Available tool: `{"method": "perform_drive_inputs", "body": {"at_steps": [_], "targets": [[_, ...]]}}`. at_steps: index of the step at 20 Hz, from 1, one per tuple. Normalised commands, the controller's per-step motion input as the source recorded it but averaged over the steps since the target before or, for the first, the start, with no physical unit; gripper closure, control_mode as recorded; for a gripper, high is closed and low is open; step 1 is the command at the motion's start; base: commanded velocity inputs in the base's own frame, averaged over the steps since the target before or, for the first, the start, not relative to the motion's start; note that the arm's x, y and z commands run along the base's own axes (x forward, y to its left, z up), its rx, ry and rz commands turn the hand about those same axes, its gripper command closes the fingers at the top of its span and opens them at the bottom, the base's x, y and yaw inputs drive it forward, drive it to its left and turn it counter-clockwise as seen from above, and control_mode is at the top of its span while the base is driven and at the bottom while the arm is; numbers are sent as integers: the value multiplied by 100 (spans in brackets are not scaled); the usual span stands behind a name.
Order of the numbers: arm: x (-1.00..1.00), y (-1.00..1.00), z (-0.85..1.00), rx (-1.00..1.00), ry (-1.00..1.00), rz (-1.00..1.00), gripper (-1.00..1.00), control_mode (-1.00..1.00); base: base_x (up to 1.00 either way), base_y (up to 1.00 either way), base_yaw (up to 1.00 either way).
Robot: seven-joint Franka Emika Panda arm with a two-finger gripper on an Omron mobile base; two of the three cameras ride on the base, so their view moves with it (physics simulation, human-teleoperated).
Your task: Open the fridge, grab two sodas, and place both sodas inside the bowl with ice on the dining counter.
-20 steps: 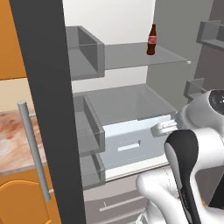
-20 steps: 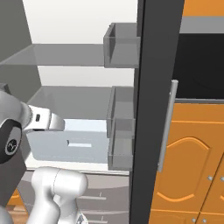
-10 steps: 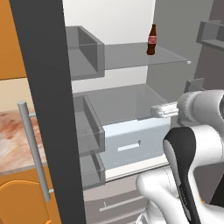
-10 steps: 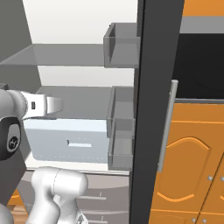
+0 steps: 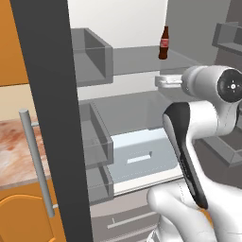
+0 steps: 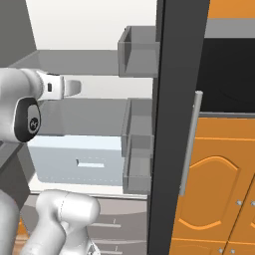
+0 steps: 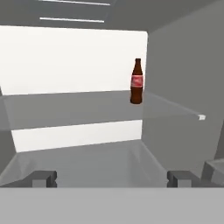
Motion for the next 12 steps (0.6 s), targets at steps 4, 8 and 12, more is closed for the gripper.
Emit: {"method": "perform_drive_inputs", "body": {"at_steps": [4,8,12], "targets": [[4,-3,53,0,-19,-4,-100,-100,0,0,0],[4,0,3,0,0,0,-100,-100,0,0,0],[10,0,19,0,1,-5,-100,-100,0,0,0]]}}
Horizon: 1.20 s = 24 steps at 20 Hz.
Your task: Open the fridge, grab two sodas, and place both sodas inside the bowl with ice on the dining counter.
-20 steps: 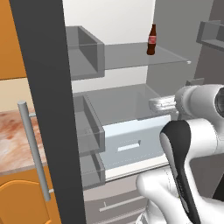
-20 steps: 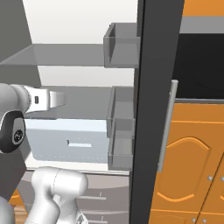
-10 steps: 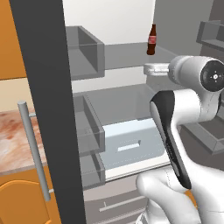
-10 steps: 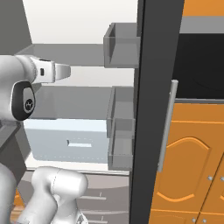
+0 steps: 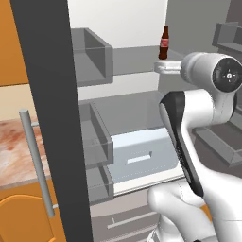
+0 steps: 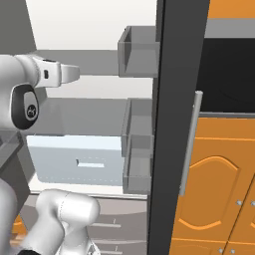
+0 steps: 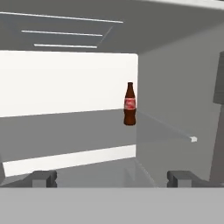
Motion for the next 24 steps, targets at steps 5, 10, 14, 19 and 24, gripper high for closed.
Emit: {"method": "perform_drive_inputs", "body": {"at_steps": [5,10,14,19,24], "targets": [[16,-4,19,0,-1,-4,-100,-100,0,0,0],[62,-1,0,2,1,-1,-100,-100,0,0,0],[56,-16,0,2,2,0,-100,-100,0,0,0],[50,-20,0,0,13,-1,-100,-100,0,0,0],[52,-27,1,0,5,0,-100,-100,0,0,0]]}}
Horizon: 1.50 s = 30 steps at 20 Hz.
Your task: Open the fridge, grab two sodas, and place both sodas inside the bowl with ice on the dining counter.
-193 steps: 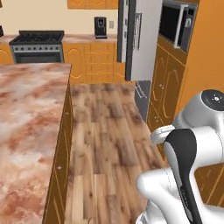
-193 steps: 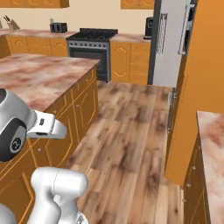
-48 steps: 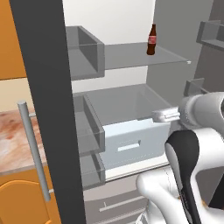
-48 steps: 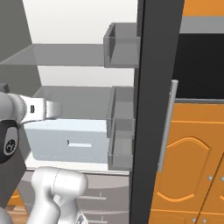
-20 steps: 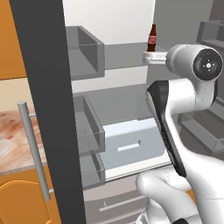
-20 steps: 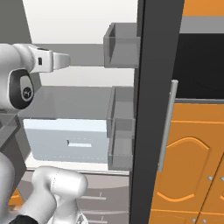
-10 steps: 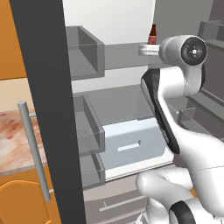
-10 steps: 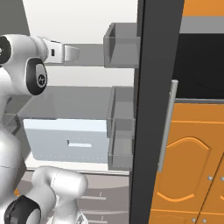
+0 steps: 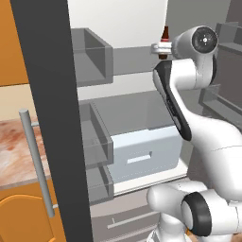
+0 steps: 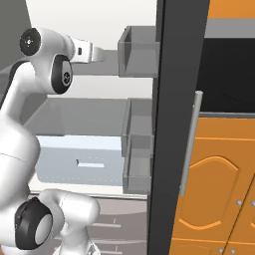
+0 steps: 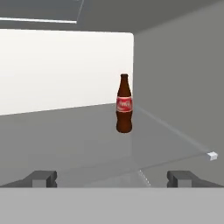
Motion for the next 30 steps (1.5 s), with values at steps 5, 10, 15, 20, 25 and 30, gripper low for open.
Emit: {"method": "perform_drive_inputs", "body": {"at_steps": [5,10,15,20,25,30], "targets": [[43,-24,8,0,0,0,-100,-100,0,0,0],[35,-10,3,0,0,0,-100,-100,0,0,0],[38,-5,3,0,0,0,-100,-100,0,0,0],[38,-9,0,0,1,0,-100,-100,0,0,0],[31,-16,0,0,1,-1,-100,-100,0,0,0],[39,-11,0,0,1,-1,-100,-100,0,0,0]]}}
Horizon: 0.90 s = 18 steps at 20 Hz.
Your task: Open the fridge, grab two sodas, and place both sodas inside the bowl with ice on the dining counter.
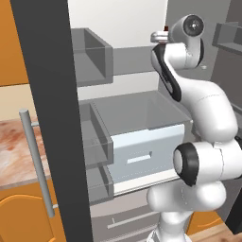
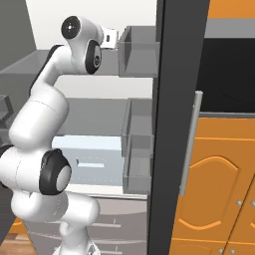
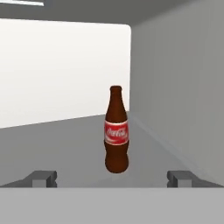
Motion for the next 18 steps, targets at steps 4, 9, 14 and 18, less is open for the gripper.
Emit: {"method": "perform_drive_inputs", "body": {"at_steps": [4,9,14,18], "targets": [[44,-8,0,0,1,0,-100,-100,0,0,0],[33,-10,0,0,3,0,-100,-100,0,0,0],[26,-9,0,0,3,0,-100,-100,0,0,0],[24,-7,0,0,3,0,-100,-100,0,0,0]]}}
